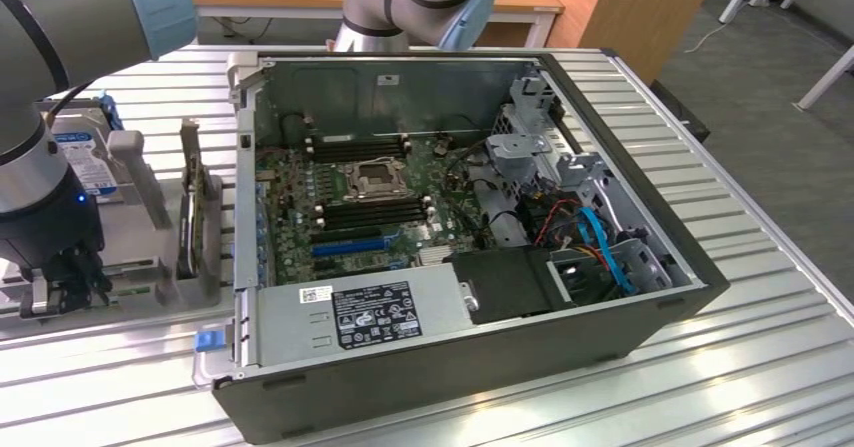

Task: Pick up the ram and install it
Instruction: 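Pick up the ram and move it above insertion slot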

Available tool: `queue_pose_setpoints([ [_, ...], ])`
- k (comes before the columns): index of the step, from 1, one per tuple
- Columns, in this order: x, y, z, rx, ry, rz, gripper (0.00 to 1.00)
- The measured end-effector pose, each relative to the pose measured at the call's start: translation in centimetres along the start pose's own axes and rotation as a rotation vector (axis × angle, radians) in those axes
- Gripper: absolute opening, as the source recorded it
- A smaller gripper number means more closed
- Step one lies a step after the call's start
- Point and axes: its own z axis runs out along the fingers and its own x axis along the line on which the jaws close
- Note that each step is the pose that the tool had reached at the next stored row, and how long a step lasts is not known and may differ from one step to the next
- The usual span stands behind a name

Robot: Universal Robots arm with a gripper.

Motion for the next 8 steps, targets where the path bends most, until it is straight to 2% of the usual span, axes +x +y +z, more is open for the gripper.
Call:
queue_pose_setpoints([
  [8,-0.09,0.0,0.01,0.0,0.0,0.0,0.23],
])
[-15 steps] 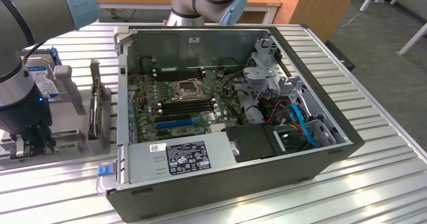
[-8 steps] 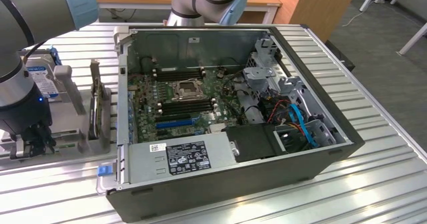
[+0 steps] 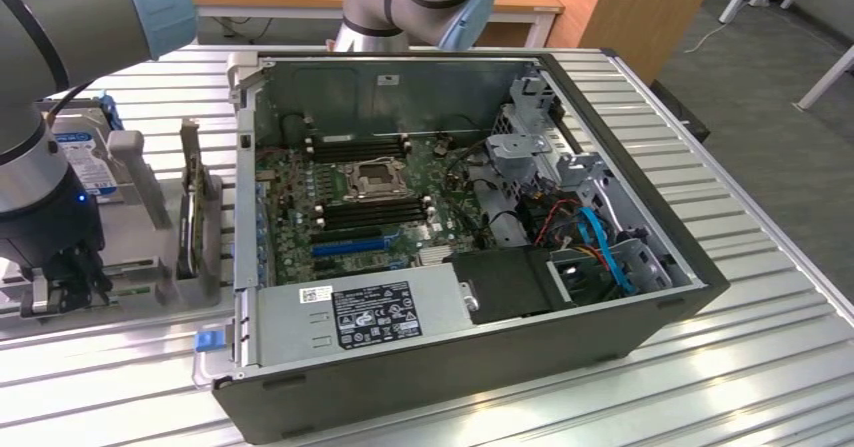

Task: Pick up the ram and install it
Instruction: 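Pick up the ram and move it above insertion slot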

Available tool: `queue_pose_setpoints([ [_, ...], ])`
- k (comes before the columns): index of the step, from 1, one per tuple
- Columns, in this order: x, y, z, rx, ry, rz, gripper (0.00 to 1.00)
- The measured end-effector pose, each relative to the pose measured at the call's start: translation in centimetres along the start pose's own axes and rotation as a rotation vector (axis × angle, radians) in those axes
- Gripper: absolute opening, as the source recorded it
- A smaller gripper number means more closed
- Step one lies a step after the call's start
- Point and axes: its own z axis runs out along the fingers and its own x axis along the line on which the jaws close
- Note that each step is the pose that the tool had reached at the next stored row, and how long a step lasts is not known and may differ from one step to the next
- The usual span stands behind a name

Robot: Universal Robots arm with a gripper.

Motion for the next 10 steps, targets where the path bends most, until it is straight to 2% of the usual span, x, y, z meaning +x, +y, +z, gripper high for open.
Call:
queue_pose_setpoints([
  [10,0.0,0.0,0.0,0.0,0.0,0.0,0.21],
])
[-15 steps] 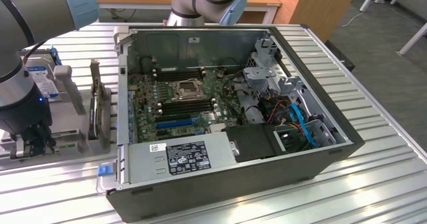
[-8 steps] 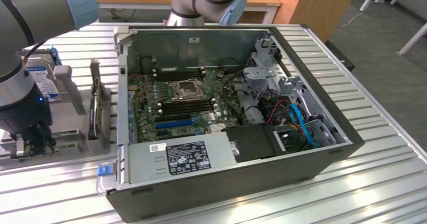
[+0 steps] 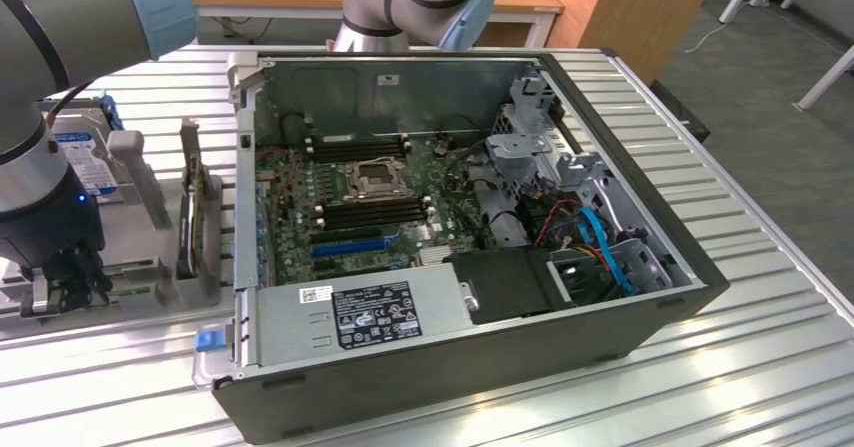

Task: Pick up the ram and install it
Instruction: 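Pick up the ram and move it above insertion slot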

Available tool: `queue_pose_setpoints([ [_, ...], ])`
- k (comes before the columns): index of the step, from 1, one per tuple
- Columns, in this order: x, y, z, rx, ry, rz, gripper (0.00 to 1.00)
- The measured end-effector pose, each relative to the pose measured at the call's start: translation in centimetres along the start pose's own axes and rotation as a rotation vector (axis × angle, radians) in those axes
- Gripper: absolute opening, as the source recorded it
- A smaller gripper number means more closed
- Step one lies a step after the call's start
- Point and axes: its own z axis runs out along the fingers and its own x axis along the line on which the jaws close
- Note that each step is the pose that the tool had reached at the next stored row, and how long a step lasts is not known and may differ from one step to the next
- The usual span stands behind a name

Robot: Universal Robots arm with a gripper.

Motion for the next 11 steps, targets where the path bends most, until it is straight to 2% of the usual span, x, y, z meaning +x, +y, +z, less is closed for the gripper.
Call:
queue_pose_setpoints([
  [1,0.0,0.0,0.0,0.0,0.0,0.0,0.21],
  [3,0.0,0.0,0.0,0.0,-0.0001,0.0,0.11],
  [11,0.0,0.0,0.0,0.0,-0.0001,-0.001,0.11],
])
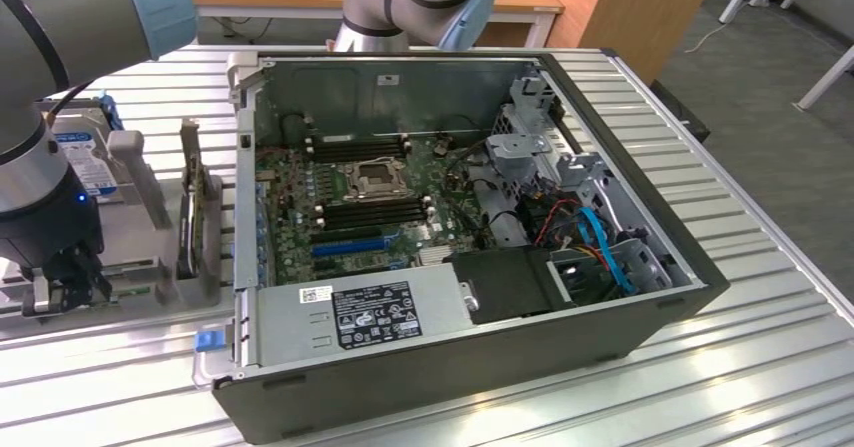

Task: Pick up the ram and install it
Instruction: 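Pick up the ram and move it above insertion slot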

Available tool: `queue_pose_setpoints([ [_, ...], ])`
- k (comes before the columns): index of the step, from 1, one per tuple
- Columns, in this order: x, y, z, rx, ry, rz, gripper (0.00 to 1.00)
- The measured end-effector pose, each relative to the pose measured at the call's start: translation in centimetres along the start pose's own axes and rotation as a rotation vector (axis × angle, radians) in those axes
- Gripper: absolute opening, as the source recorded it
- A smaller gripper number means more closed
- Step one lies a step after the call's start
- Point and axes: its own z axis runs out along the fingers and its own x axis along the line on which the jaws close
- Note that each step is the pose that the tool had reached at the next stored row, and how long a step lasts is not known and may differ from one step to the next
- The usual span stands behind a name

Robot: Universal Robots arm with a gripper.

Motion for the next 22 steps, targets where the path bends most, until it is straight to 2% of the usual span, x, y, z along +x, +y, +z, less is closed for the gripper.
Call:
queue_pose_setpoints([
  [22,0.0,0.0,-0.01,-0.0004,0.0007,-0.014,0.11],
])
